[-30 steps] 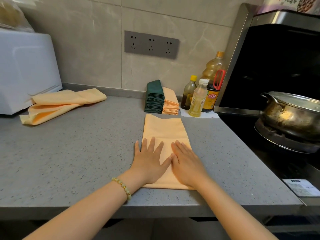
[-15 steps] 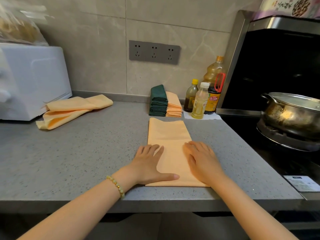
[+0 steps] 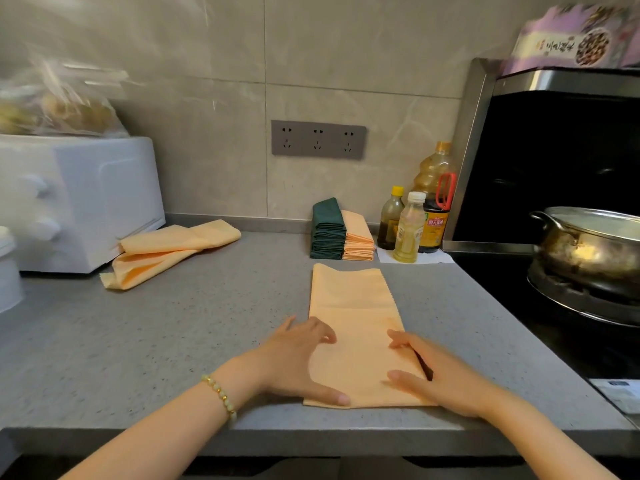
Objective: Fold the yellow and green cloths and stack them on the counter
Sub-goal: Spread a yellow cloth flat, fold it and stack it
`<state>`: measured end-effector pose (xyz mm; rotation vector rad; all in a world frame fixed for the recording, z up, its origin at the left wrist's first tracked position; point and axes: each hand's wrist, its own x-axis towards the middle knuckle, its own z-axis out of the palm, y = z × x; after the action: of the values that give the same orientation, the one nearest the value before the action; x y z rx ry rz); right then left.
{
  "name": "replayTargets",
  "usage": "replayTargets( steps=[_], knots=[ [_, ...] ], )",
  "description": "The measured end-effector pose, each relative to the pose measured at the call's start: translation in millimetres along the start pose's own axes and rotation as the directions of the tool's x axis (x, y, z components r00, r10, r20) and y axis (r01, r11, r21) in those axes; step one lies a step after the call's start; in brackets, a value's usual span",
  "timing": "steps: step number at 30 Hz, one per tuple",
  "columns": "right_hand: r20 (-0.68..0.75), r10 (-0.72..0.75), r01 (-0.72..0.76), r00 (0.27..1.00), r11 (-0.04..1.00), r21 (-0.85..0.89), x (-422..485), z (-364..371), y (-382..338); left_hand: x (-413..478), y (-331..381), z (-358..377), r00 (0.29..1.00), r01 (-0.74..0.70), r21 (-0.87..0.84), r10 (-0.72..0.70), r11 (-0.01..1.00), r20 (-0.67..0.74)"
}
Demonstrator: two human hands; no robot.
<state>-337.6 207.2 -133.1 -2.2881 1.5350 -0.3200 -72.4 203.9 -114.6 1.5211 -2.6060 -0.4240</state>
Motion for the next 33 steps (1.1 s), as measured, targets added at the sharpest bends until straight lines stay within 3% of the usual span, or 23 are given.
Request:
replayTargets(
  steps=[5, 10, 13, 16, 20, 23, 27, 33],
  knots=[
    [0.105, -0.033, 0.047, 0.994, 0.99, -0.134, -11, -5, 0, -3, -4, -7, 0.995, -0.042, 0.211, 0.022, 0.977, 0.096],
    [0.141, -0.054, 0.079, 0.989, 0.981, -0.178, -19, -7, 0, -9, -5, -4, 0.994, -0.027, 0.157, 0.009, 0.987, 0.111],
    [0.073, -0.093, 0.104, 0.993, 0.98, -0.17, -17, -7, 5, -8, -7, 1, 0.995, -0.041, 0.202, 0.022, 0.979, 0.093],
    [-0.054, -0.087, 0.082, 0.995, 0.994, -0.074, -9, -4, 13, -5, -14, 10, 0.999, -0.029, 0.167, 0.036, 0.986, -0.037],
    [-0.124, -0.158, 0.141, 0.98, 0.98, -0.137, 3, -4, 10, 1, -24, 12, 0.99, -0.054, 0.067, 0.063, 0.996, -0.13],
    [-0.075, -0.169, 0.157, 0.983, 0.977, -0.144, 5, -5, 6, 1, -28, 9, 0.981, -0.114, 0.073, 0.124, 0.991, -0.151],
    [0.047, -0.067, 0.072, 0.997, 0.991, -0.111, 9, -3, 5, 11, -33, 5, 0.963, -0.16, 0.073, 0.172, 0.984, -0.208],
    [0.032, -0.062, 0.066, 0.998, 0.987, -0.146, 15, -7, 7, 25, -29, 10, 0.983, -0.118, 0.105, 0.131, 0.987, -0.127]
  ],
)
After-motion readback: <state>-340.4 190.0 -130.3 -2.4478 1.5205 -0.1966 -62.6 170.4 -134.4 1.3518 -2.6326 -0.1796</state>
